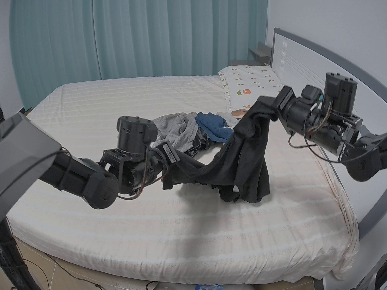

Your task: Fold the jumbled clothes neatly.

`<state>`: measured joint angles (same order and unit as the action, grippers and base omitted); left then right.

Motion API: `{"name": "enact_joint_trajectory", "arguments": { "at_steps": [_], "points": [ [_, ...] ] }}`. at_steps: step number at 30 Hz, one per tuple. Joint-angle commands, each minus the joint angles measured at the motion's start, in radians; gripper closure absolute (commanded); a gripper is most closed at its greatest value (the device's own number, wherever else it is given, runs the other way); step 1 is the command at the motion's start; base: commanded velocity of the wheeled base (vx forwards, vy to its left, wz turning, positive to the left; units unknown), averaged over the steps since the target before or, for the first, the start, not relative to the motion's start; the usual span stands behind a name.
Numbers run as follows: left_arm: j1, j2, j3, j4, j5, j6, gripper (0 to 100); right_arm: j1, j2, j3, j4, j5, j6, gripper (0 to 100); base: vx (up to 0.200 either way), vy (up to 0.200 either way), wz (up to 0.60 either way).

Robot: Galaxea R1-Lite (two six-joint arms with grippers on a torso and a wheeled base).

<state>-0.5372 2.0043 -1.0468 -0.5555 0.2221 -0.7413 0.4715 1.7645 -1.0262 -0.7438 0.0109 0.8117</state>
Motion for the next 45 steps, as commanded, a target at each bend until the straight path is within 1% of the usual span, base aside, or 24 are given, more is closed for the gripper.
{"name": "enact_joint_trajectory", "arguments": {
  "at_steps": [1, 3, 4, 5, 7, 8, 9, 11, 14, 16, 18, 22, 24, 33, 38, 45],
  "points": [
    [0.026, -0.125, -0.025, 0.025, 0.000, -0.038, 100, -0.019, 0.024, -0.124, -0.011, -0.011, -0.003, 100, 0.000, 0.000, 0.00],
    [0.029, -0.137, -0.012, 0.023, 0.000, -0.075, 100, -0.020, 0.023, -0.101, -0.020, -0.003, 0.001, 100, 0.000, 0.000, 0.00],
    [0.028, -0.140, 0.007, 0.025, 0.000, -0.113, 100, -0.020, 0.032, -0.066, -0.022, 0.000, 0.003, 100, 0.000, 0.000, 0.00],
    [0.028, -0.136, 0.025, 0.025, -0.001, -0.132, 100, -0.017, 0.035, -0.034, -0.022, 0.003, 0.003, 100, 0.000, 0.000, 0.00],
    [0.026, -0.127, 0.077, 0.020, -0.006, -0.148, 100, -0.010, 0.047, 0.047, -0.022, 0.024, 0.003, 100, 0.000, 0.000, 0.00],
    [0.026, -0.127, 0.077, 0.020, -0.006, -0.148, 100, -0.010, 0.047, 0.047, -0.022, 0.024, 0.003, 100, 0.000, 0.000, 0.00],
    [0.028, -0.108, 0.102, 0.014, -0.020, -0.159, 100, -0.010, 0.079, 0.078, -0.026, 0.049, 0.007, 100, 0.000, 0.000, 0.00],
    [0.028, -0.102, 0.126, -0.006, -0.049, -0.201, 100, -0.016, 0.119, 0.080, -0.040, 0.046, 0.017, 100, 0.000, 0.000, 0.00],
    [0.029, -0.101, 0.179, -0.047, -0.121, -0.273, 100, -0.017, 0.179, 0.090, -0.086, 0.040, 0.052, 100, 0.000, 0.000, 0.00],
    [0.028, -0.094, 0.222, -0.072, -0.159, -0.279, 100, -0.011, 0.190, 0.101, -0.098, 0.035, 0.072, 100, 0.000, 0.000, 0.00],
    [0.026, -0.075, 0.252, -0.107, -0.178, -0.280, 100, -0.002, 0.191, 0.121, -0.104, 0.037, 0.080, 100, 0.000, 0.000, 0.00],
    [0.025, -0.024, 0.289, -0.195, -0.175, -0.282, 100, 0.010, 0.194, 0.136, -0.104, 0.037, 0.096, 100, 0.000, 0.000, 0.00],
    [0.025, -0.016, 0.306, -0.216, -0.175, -0.283, 100, 0.009, 0.201, 0.146, -0.106, 0.035, 0.110, 100, 0.000, 0.000, 0.00],
    [0.019, -0.010, 0.341, -0.228, -0.178, -0.285, 100, 0.006, 0.201, 0.178, -0.106, 0.044, 0.201, 100, -0.022, 0.000, 0.00],
    [0.020, -0.019, 0.370, -0.230, -0.181, -0.316, 100, -0.002, 0.213, 0.209, -0.108, 0.043, 0.221, 100, -0.200, 0.000, 0.00],
    [0.029, -0.012, 0.376, -0.228, -0.179, -0.322, 100, -0.002, 0.202, 0.232, -0.131, 0.035, 0.218, 100, 0.000, 0.000, 0.00]
  ]
}}
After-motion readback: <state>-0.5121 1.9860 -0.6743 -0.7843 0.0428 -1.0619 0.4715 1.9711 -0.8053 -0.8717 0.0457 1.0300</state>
